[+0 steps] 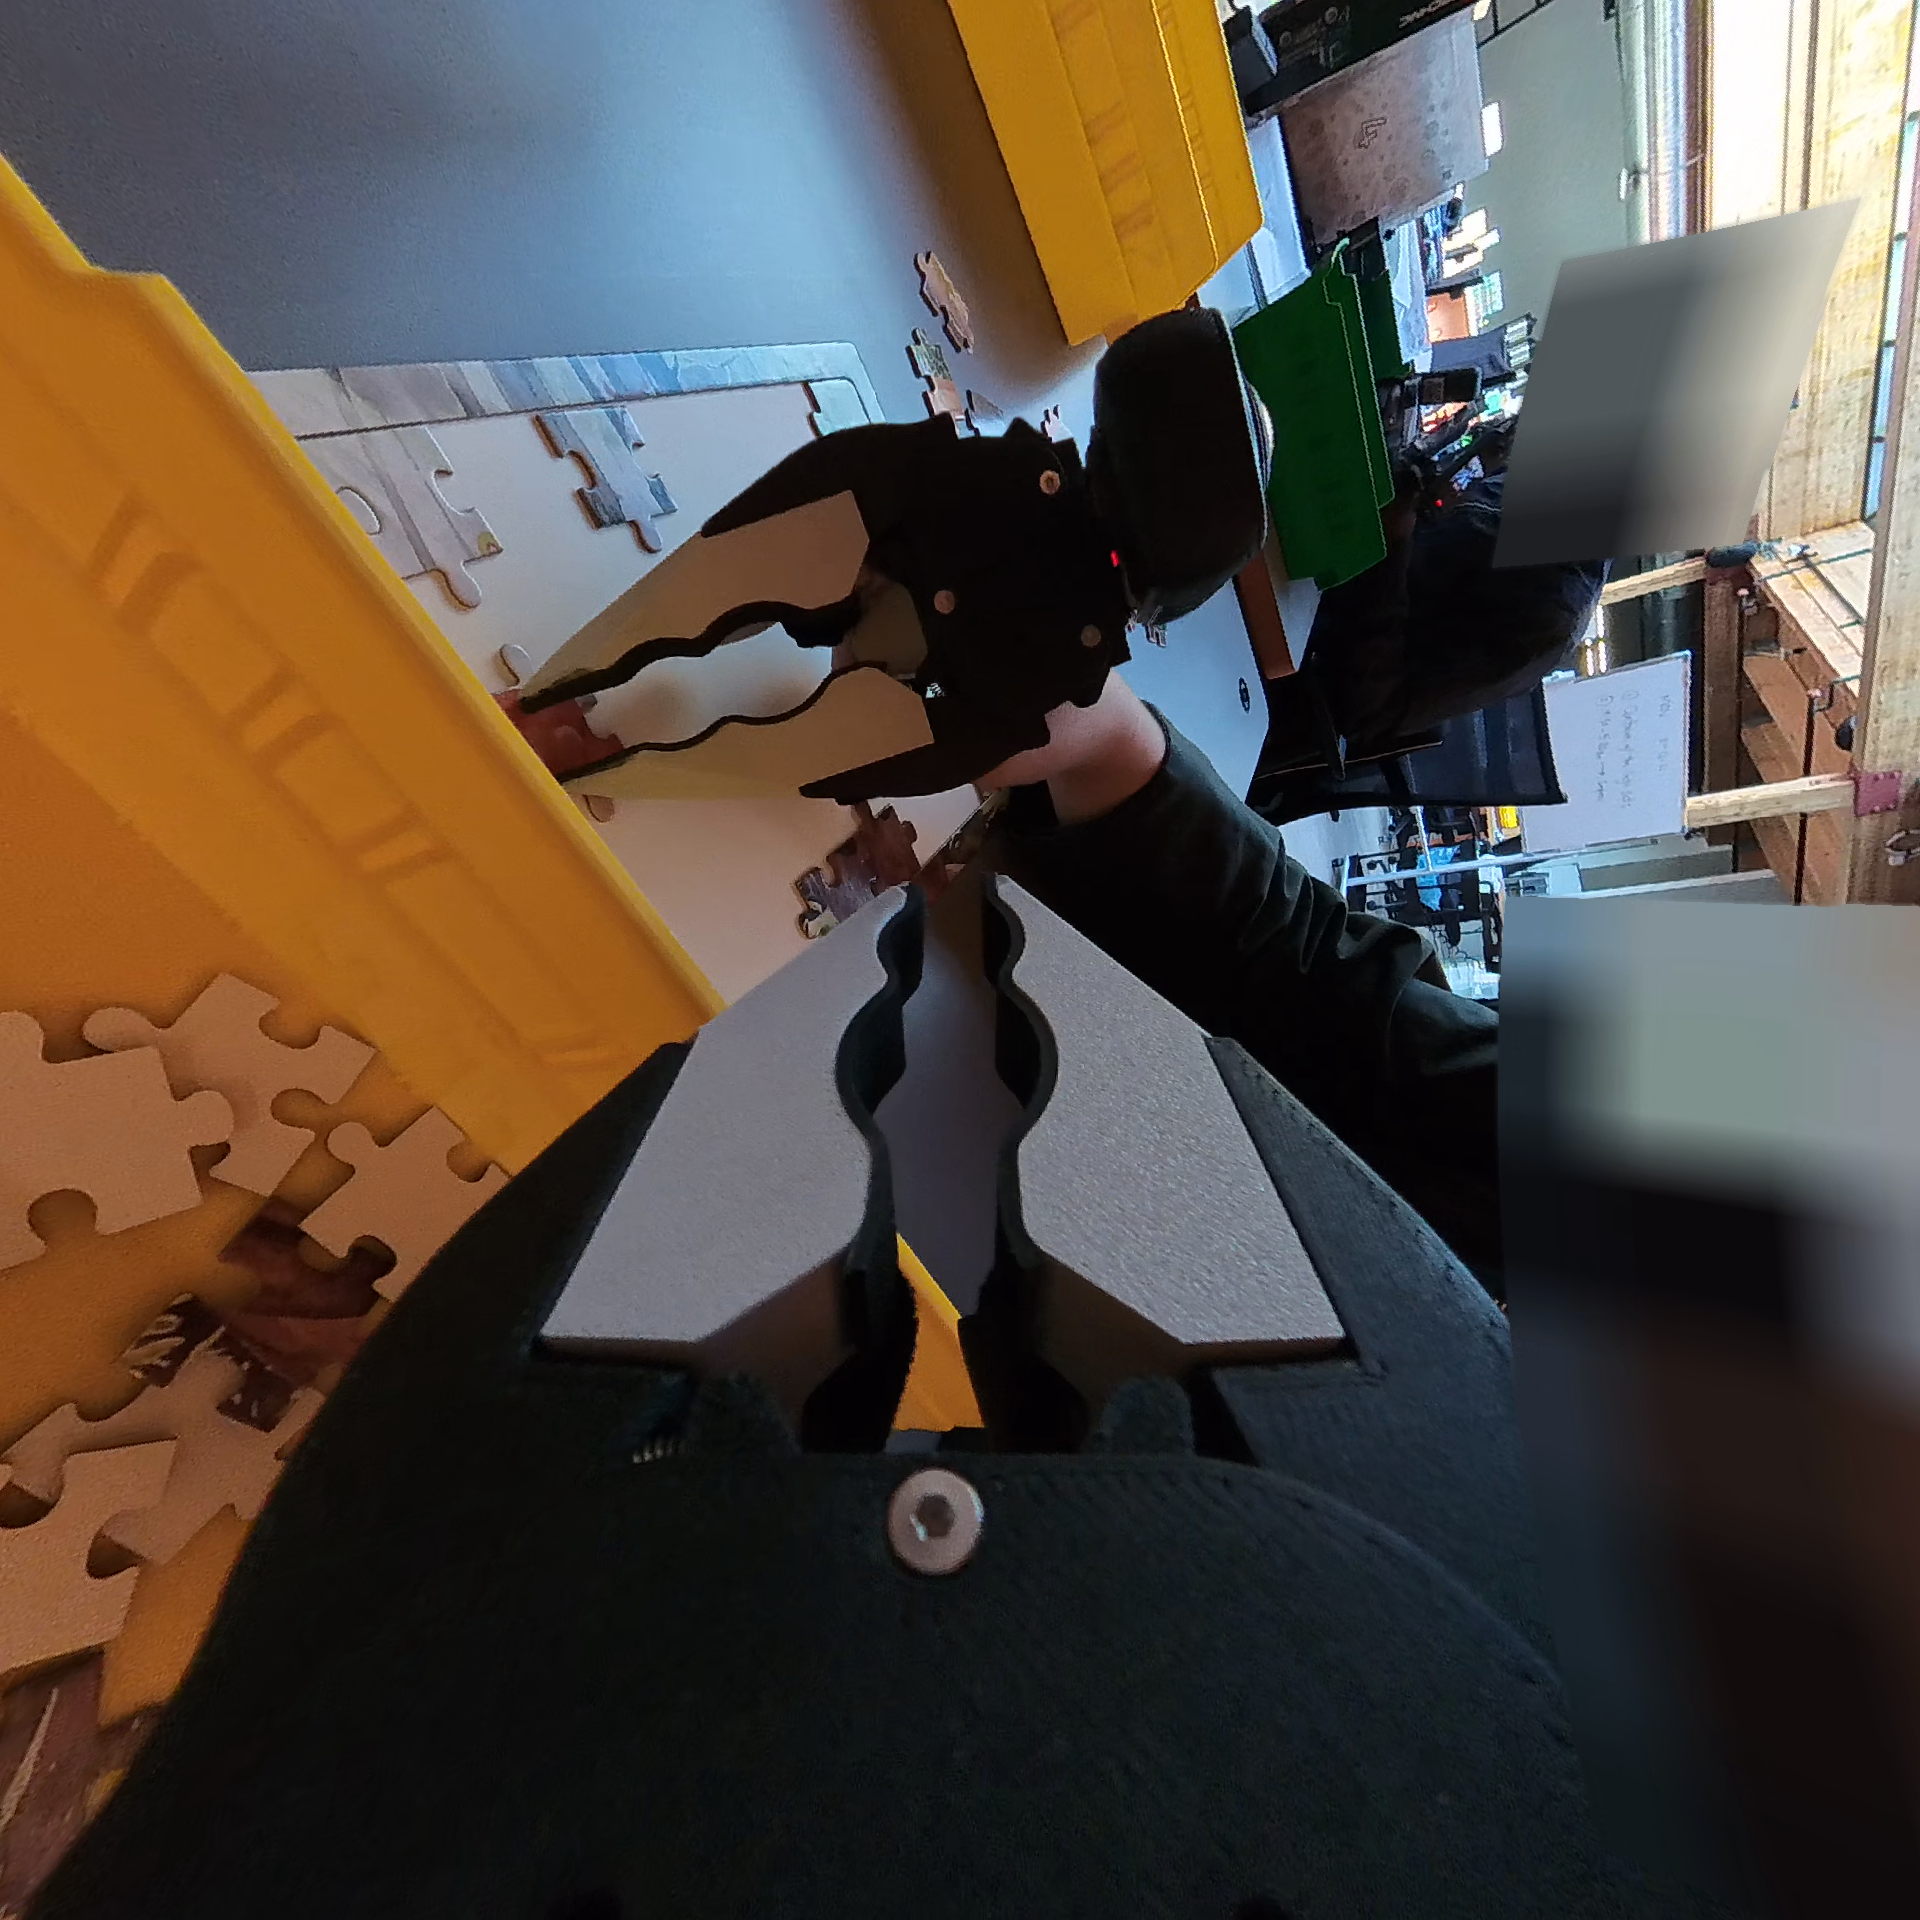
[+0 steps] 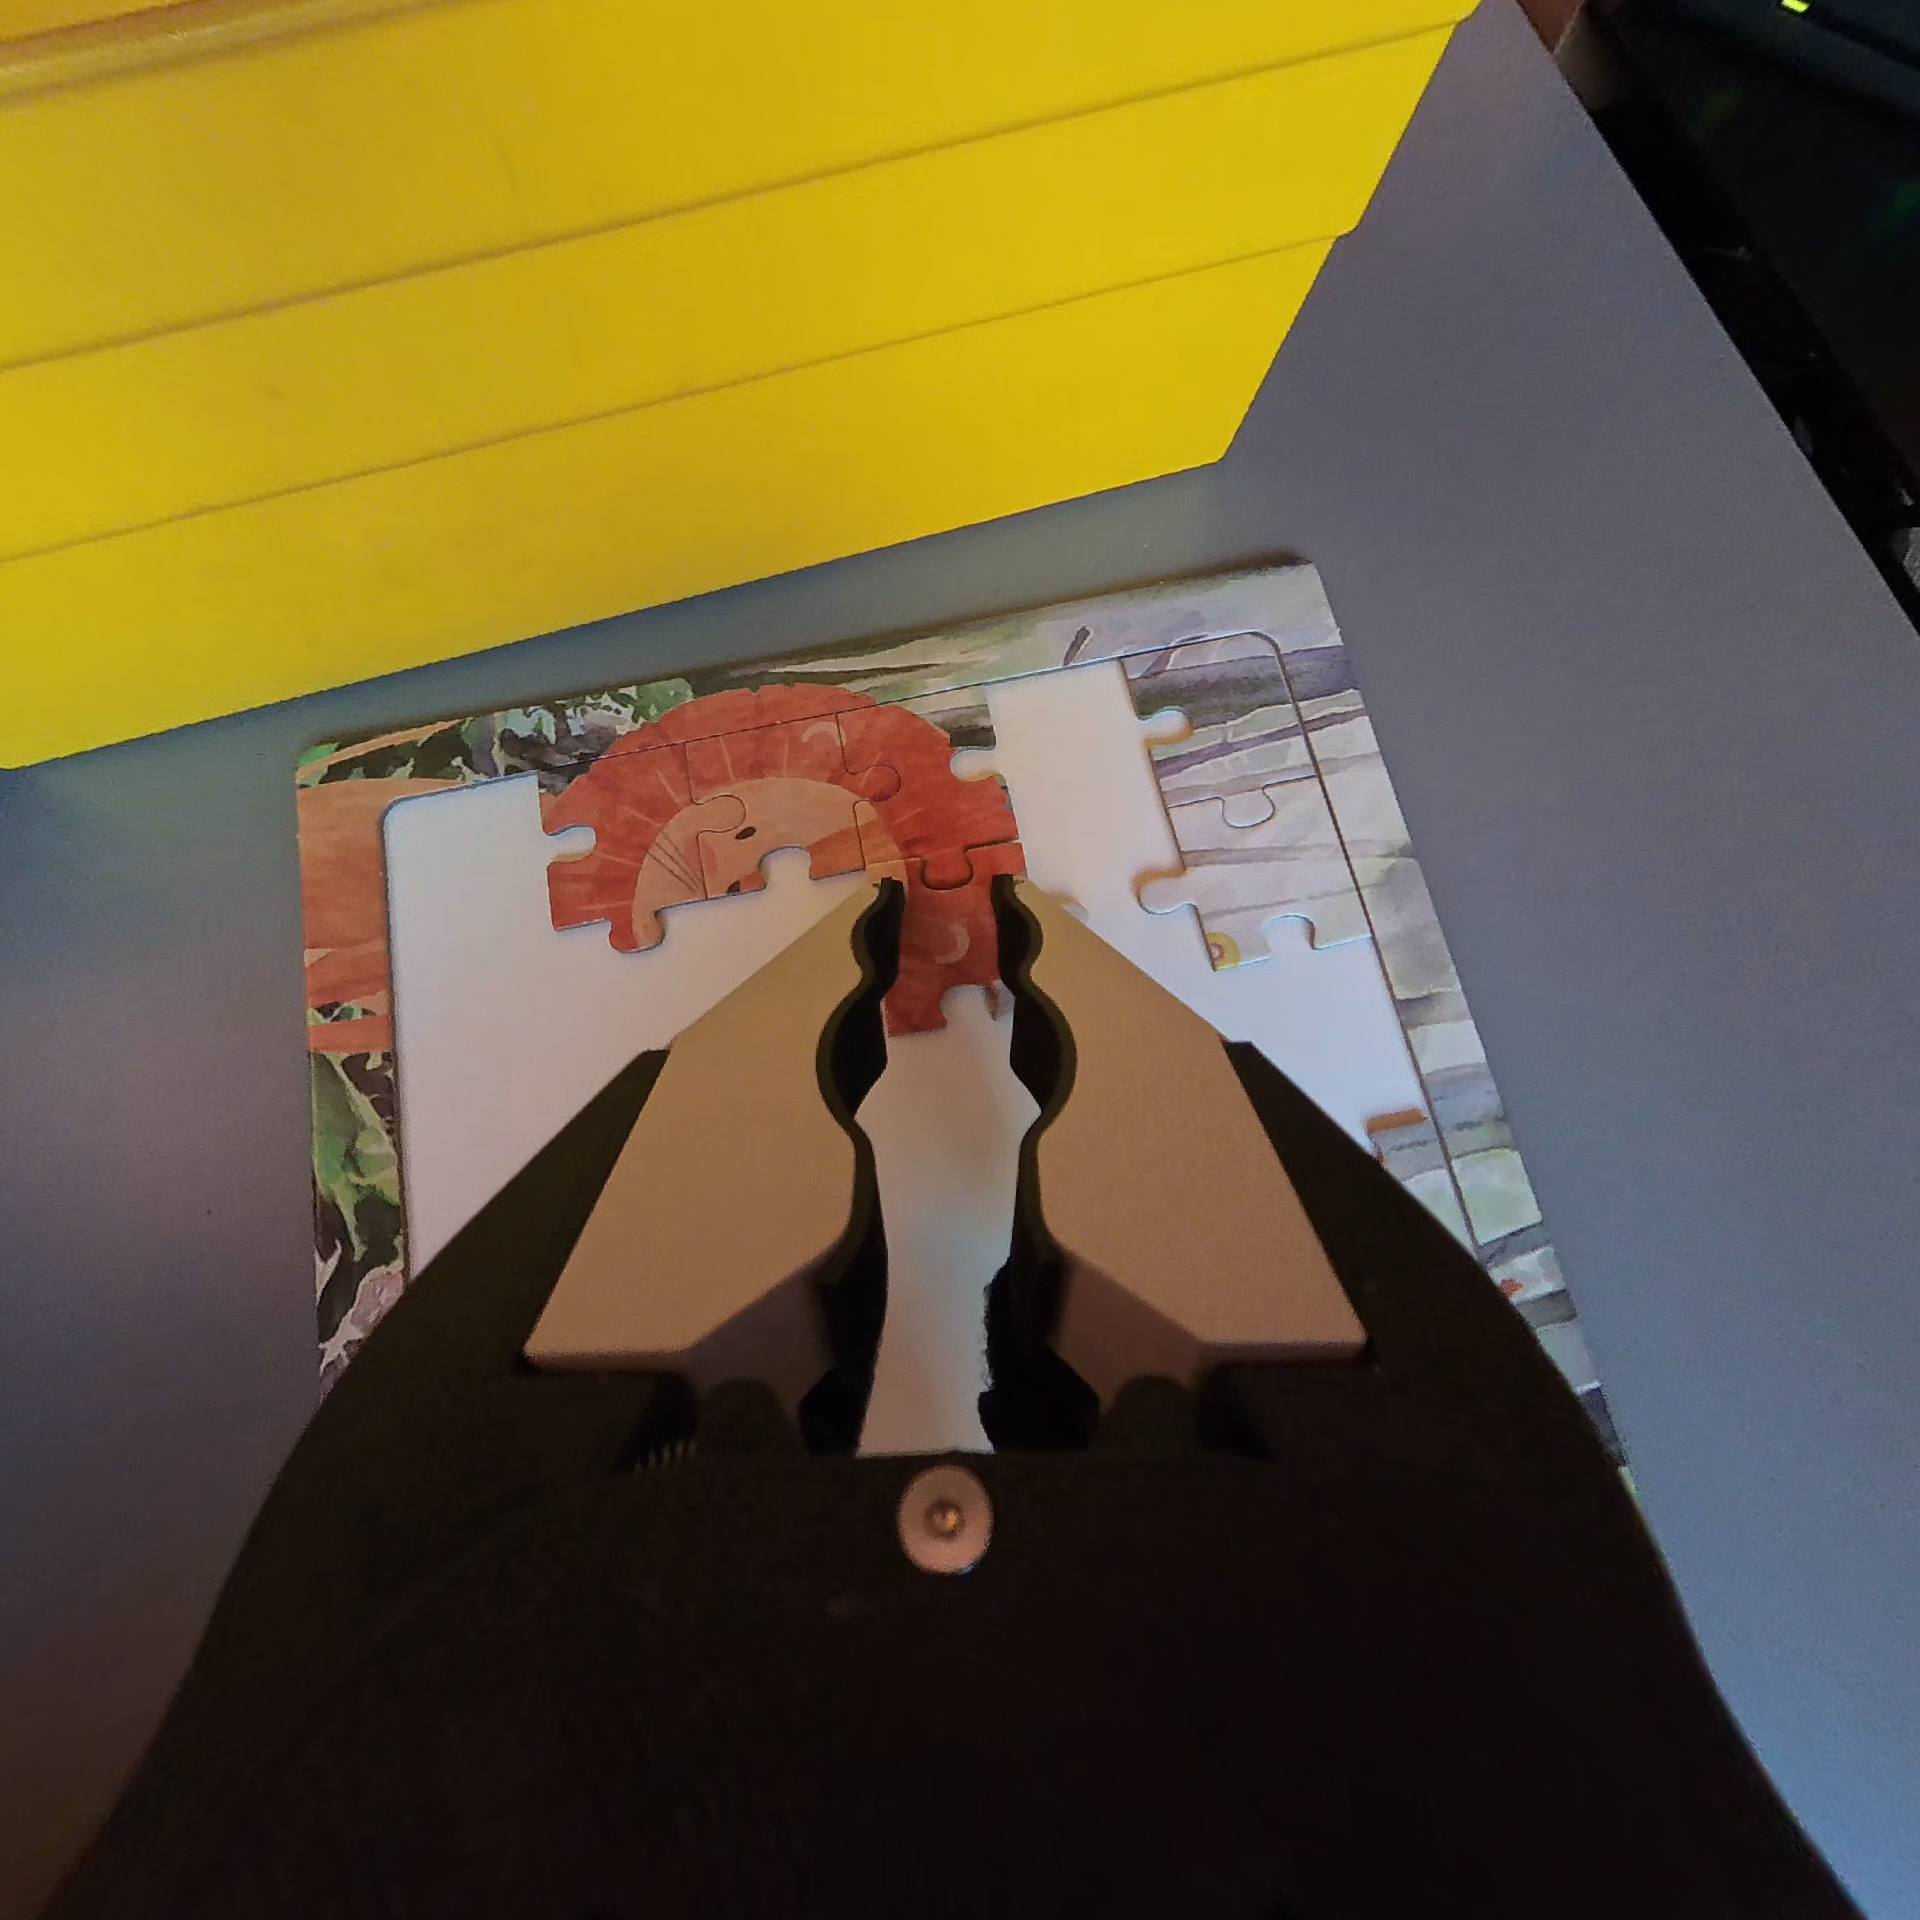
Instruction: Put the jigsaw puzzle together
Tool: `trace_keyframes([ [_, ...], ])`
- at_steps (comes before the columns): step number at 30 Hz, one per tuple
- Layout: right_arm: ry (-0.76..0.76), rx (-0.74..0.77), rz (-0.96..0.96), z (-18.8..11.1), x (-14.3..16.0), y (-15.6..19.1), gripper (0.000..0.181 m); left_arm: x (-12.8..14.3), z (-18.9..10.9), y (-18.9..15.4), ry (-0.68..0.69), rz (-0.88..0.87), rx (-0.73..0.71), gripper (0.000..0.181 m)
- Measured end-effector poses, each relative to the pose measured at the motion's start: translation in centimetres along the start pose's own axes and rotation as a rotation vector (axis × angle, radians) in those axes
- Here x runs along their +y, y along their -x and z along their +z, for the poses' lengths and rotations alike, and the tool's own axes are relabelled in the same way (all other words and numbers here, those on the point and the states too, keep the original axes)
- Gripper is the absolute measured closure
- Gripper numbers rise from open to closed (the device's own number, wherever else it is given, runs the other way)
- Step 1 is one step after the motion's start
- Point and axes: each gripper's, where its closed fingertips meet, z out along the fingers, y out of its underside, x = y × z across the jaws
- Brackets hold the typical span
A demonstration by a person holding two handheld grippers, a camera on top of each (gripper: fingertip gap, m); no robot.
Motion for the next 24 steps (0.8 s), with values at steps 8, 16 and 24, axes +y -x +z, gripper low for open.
trace_keyframes([
  [8,0.094,-0.081,-0.101,0.2,-0.1,0.4,0.169,0.1,0.2,0.1,0.009,-0.008,0.002,0.173],
  [16,0.098,-0.18,-0.029,-0.5,-0.6,0.1,0.167,0.0,-0.1,0.3,0.0,-0.017,0.01,0.174],
  [24,-0.033,-0.09,-0.054,-2.2,-0.7,-1.1,0.15,-0.1,-0.4,0.5,-0.015,-0.027,0.012,0.174],
])
